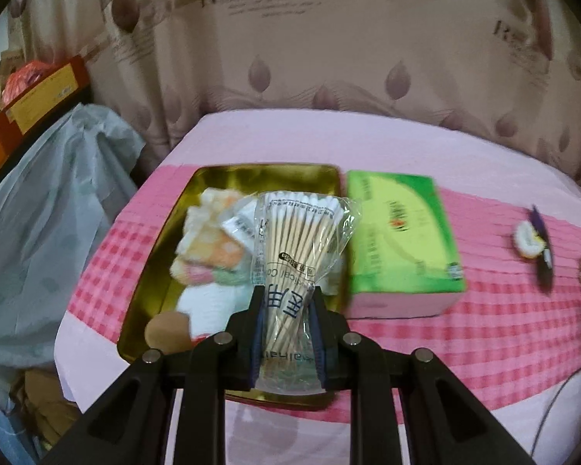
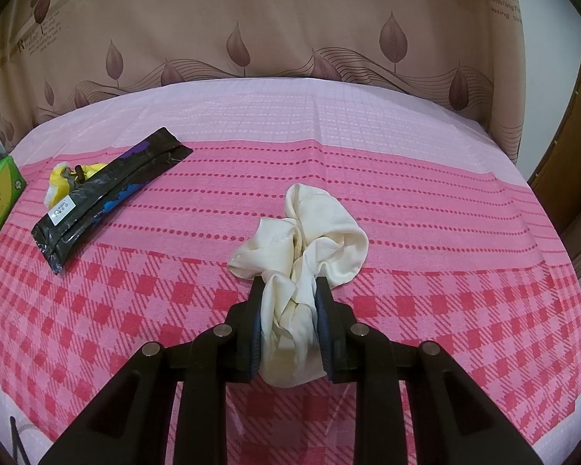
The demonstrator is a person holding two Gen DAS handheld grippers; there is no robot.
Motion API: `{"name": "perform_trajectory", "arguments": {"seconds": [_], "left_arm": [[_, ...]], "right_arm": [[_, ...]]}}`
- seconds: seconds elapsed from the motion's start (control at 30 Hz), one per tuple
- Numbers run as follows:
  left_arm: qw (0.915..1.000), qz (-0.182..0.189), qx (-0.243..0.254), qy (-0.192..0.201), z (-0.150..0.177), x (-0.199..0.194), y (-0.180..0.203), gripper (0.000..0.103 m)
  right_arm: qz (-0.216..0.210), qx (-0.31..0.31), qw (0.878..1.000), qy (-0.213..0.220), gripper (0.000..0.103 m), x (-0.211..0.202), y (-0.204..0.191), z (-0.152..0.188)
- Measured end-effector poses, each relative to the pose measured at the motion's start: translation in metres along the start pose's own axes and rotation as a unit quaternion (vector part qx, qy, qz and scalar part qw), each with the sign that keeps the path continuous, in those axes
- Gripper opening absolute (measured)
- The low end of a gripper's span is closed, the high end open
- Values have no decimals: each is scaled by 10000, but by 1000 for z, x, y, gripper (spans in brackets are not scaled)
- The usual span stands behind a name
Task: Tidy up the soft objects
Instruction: 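Carry the cotton-swab bag into the gold tin and open the left tool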
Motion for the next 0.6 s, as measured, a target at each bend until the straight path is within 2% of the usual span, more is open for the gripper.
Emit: {"name": "perform_trajectory", "arguments": {"seconds": [0.2,0.53,0.6], "left_arm": [[9994,6,-197,-289,3,29,-21,21],[9990,-167,-278,-309,5,38,-25,24],[9990,-160,-293,-312,5,38,-26,27]], "right_arm": [[16,-8,10000,-1,23,0,1,0],[31,-15,10000,-1,23,0,0,0],[34,-15,10000,-1,23,0,0,0]]}}
Point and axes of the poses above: each gripper's, at about its wrist camera, not at the fingertips, and x roughly the way its jaws point, y to its right, z to its underside, the point moved 1 cm from there along x, roughly the way its jaws point, and after that the axes turned 10 degrees about -y, right-handed, at the moved point
